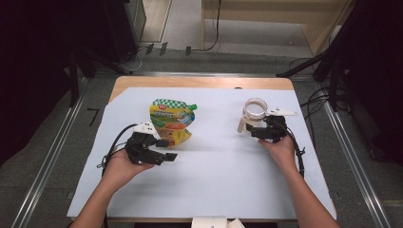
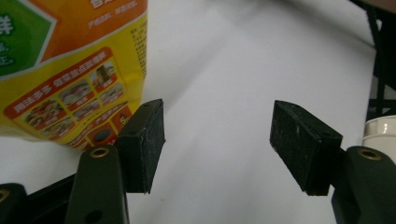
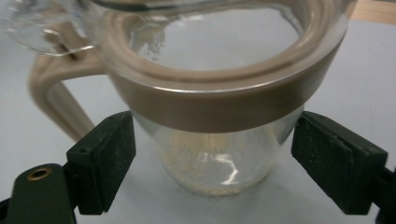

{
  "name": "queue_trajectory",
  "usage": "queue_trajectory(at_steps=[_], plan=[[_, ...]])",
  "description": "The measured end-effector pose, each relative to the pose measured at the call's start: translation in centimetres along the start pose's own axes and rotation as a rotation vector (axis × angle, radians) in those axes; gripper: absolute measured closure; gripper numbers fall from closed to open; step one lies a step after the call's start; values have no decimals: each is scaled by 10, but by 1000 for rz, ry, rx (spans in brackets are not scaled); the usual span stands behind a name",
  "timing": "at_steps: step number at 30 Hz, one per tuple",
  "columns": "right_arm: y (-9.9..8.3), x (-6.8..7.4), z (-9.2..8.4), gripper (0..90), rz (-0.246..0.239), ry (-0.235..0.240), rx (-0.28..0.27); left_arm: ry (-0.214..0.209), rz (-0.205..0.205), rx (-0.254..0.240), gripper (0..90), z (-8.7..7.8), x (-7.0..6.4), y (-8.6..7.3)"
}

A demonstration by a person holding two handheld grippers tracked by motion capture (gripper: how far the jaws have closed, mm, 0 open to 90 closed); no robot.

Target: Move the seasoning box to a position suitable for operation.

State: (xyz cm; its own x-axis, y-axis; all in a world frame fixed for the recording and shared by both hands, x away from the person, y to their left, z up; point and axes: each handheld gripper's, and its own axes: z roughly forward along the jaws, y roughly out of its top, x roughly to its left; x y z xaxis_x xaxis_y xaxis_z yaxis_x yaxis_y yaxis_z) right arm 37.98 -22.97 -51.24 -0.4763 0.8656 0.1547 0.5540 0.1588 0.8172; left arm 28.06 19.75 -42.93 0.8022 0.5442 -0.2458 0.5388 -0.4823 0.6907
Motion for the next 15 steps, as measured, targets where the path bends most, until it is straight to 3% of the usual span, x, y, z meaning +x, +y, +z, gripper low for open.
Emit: queue_trajectory(at_steps=[5, 10, 15], plan=[[-4, -2, 9, 116, 8, 13, -30, -8, 7, -7, 363, 0, -3, 1], [0, 2, 20, 102, -49, -21, -58, -10, 8, 4, 363, 2, -6, -1], [3, 2, 23, 104, -48, -20, -58, -6, 8, 5, 363, 1, -7, -2]])
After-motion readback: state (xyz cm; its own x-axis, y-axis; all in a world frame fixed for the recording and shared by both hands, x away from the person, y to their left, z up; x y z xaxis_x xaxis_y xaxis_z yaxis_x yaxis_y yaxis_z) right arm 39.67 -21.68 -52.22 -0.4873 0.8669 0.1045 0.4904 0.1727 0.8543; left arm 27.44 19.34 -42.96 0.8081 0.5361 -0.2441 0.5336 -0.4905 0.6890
